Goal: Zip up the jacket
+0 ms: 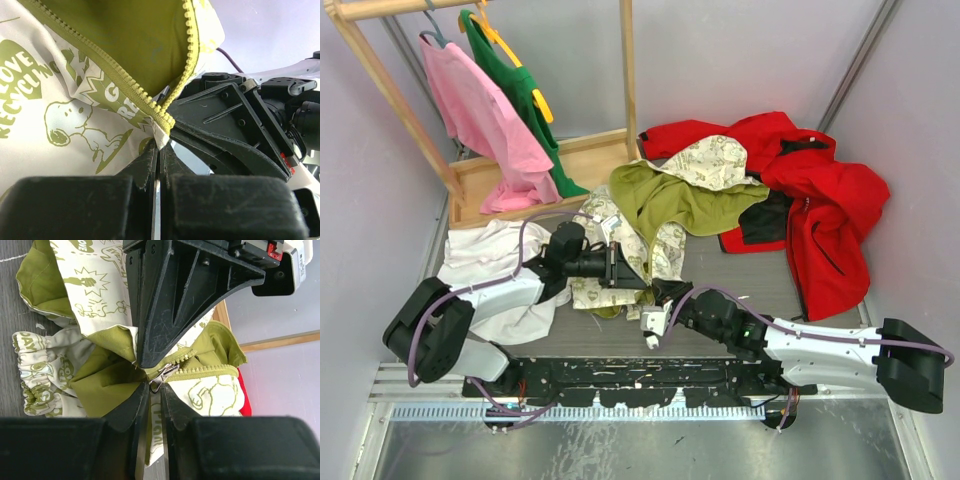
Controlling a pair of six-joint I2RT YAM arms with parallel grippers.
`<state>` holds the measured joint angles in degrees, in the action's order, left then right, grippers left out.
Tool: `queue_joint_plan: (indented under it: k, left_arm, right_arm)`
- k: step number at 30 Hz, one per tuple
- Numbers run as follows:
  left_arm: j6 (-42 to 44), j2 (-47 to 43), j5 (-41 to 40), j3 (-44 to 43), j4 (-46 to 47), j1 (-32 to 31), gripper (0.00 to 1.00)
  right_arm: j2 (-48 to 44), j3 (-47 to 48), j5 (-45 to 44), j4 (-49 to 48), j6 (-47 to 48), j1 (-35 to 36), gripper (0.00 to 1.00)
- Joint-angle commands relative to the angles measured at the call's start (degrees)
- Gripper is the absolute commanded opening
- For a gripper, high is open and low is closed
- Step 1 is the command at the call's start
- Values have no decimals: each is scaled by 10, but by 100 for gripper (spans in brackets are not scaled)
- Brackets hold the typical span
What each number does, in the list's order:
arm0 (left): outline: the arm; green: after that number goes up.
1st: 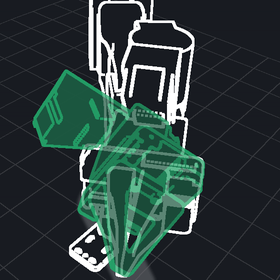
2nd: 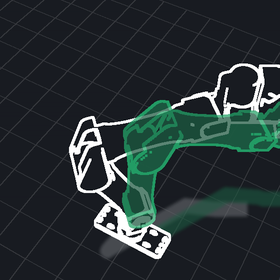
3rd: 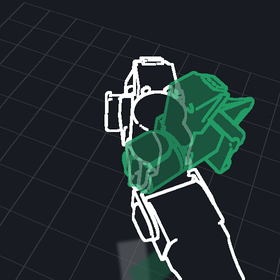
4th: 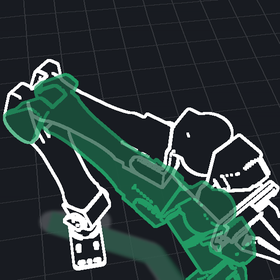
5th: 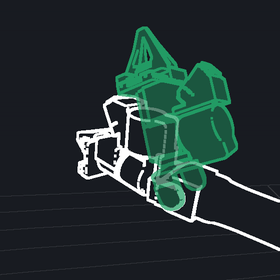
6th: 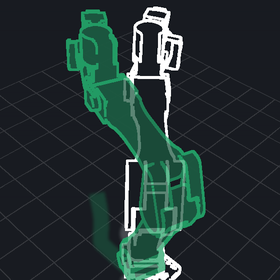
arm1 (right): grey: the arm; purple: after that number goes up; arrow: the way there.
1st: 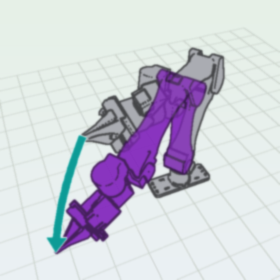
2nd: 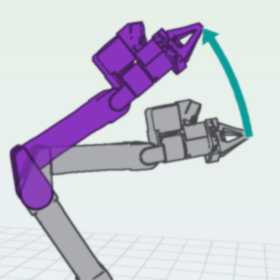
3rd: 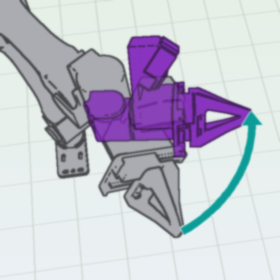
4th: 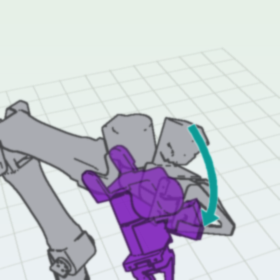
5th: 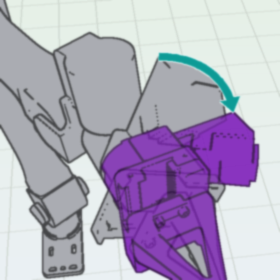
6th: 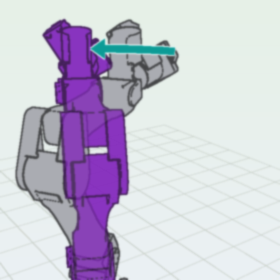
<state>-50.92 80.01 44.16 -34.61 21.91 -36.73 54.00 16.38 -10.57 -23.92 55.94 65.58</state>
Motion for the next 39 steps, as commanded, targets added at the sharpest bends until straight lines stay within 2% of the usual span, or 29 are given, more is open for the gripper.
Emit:
queue_joint_plan:
  k: [1,6,17,28,39]
  left_arm:
    - [34,-26,4,-8,-32,0,0]
    - [48,-32,-1,-10,-53,-1,0]
    - [66,-37,-12,-17,-77,-9,0]
    - [70,-48,-18,-18,-84,-13,0]
    - [96,-65,-36,-19,-123,-16,0]
  right_arm:
    - [-16,21,0,-30,-7,3,19]
    - [-16,28,5,-28,-16,3,16]
    - [-9,37,21,-29,-49,4,16]
    - [21,50,37,-37,-71,3,22]
    - [23,56,28,-40,-86,3,21]
